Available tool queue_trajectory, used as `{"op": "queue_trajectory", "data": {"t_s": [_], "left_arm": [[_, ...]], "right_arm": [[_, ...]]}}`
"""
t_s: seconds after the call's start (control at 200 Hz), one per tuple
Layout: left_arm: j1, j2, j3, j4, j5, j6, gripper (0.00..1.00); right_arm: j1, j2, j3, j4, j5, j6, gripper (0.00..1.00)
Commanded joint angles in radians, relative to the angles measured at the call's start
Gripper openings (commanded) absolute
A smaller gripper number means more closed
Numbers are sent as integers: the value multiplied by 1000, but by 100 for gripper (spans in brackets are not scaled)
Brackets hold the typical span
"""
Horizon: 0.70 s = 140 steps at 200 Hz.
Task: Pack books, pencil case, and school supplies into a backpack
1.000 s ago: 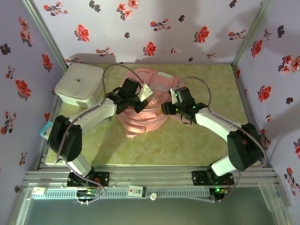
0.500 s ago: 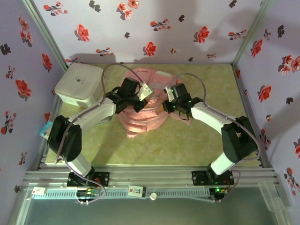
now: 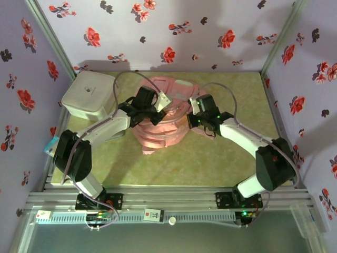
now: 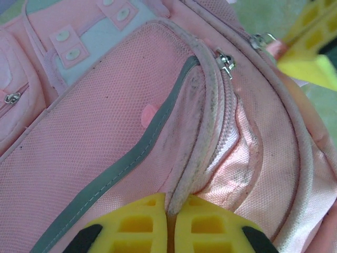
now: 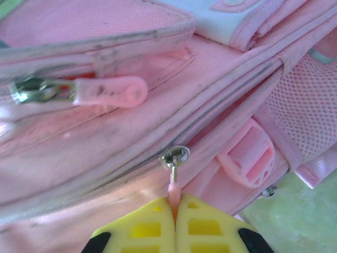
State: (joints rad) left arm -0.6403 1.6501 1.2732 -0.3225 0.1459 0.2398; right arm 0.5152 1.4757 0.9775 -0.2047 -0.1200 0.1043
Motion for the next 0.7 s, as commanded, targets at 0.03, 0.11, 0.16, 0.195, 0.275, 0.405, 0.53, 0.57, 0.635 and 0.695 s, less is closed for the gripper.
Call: {"op": "queue_trajectory", "data": {"t_s": [0.03, 0.11, 0.16, 0.195, 0.275, 0.405, 0.53, 0.57, 0.635, 0.695], "left_arm": [[11, 16, 66, 52, -28, -84, 0], [11, 31, 81, 59, -21, -103, 0], [11, 43, 90, 67, -14, -116, 0], [10, 51, 93, 74, -7, -126, 0], [-2, 71, 108, 87, -5, -142, 0], [-16, 115, 134, 112, 10, -193, 0], [-25, 154, 158, 134, 14, -239, 0], [-25, 162, 162, 142, 17, -251, 0], [-25, 171, 166, 150, 28, -257, 0], [-25, 170, 163, 158, 34, -255, 0]], "right_arm": [[-6, -84, -56, 17, -139, -3, 0], [-6, -105, -73, 24, -197, 21, 0], [-6, -114, -87, 39, -237, 39, 0], [-3, -123, -97, 58, -261, 60, 0], [6, -138, -121, 104, -309, 102, 0], [46, -141, -144, 139, -322, 140, 0], [77, -137, -180, 182, -322, 174, 0], [84, -135, -188, 187, -320, 177, 0], [88, -138, -199, 191, -314, 188, 0], [88, -151, -207, 186, -289, 195, 1]]}}
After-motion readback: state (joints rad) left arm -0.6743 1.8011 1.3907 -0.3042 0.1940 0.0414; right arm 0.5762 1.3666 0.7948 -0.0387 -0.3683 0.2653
